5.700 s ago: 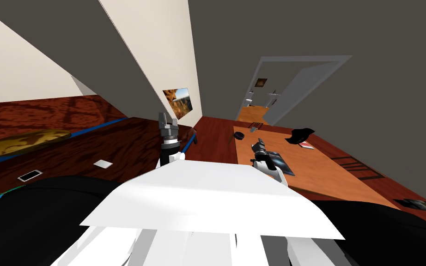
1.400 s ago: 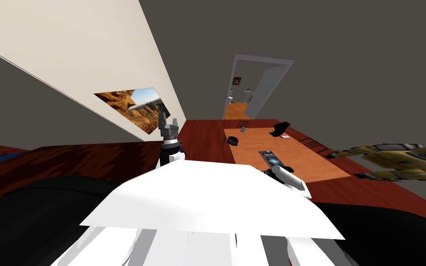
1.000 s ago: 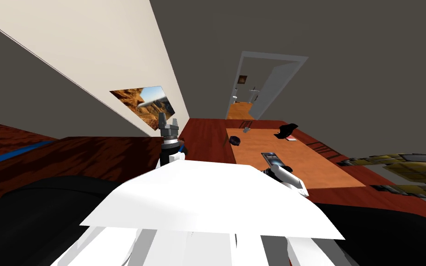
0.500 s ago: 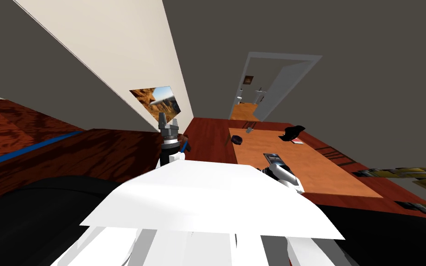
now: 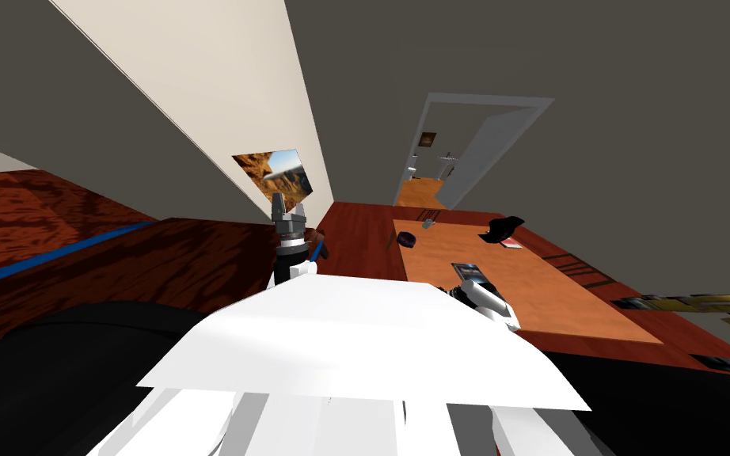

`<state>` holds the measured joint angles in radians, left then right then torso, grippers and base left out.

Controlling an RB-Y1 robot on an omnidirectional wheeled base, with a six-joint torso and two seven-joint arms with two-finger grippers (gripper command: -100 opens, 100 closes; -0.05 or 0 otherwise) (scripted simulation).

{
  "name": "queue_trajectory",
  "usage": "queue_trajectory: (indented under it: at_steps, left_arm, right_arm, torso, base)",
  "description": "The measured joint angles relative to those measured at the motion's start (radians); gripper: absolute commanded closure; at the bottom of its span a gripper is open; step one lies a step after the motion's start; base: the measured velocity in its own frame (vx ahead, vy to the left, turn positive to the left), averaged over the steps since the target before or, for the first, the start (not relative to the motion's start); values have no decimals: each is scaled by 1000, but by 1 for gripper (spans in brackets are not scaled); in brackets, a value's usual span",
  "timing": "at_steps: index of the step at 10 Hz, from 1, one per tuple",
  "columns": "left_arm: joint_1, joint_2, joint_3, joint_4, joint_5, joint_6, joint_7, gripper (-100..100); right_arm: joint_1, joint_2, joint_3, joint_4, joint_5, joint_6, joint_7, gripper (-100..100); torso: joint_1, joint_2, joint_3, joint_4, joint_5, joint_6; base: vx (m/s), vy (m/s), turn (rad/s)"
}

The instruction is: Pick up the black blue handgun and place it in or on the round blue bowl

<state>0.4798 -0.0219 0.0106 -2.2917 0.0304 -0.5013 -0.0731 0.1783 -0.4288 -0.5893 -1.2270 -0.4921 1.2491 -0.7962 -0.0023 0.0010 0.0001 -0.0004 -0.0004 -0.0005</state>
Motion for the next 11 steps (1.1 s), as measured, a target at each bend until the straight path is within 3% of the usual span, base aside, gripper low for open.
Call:
queue_trajectory:
  at_steps: [1,2,3,11]
  left_arm:
    - [0,0,0,0,0,0,0,0]
    - [0,0,0,0,0,0,0,0]
    - [0,0,0,0,0,0,0,0]
    - [0,0,0,0,0,0,0,0]
  right_arm:
    - [0,0,0,0,0,0,0,100]
    - [0,0,0,0,0,0,0,0]
    - [0,0,0,0,0,0,0,100]
    - [92,5,18,-154,-49,63,74,100]
  torso:
    - [0,0,0,0,0,0]
    - [0,0,0,0,0,0]
    - [0,0,0,0,0,0]
    - [1,-5,-3,-1,1,0]
  base:
    - [0,0,0]
    - [0,0,0]
    - [58,0,-275]
    - [103,12,-154]
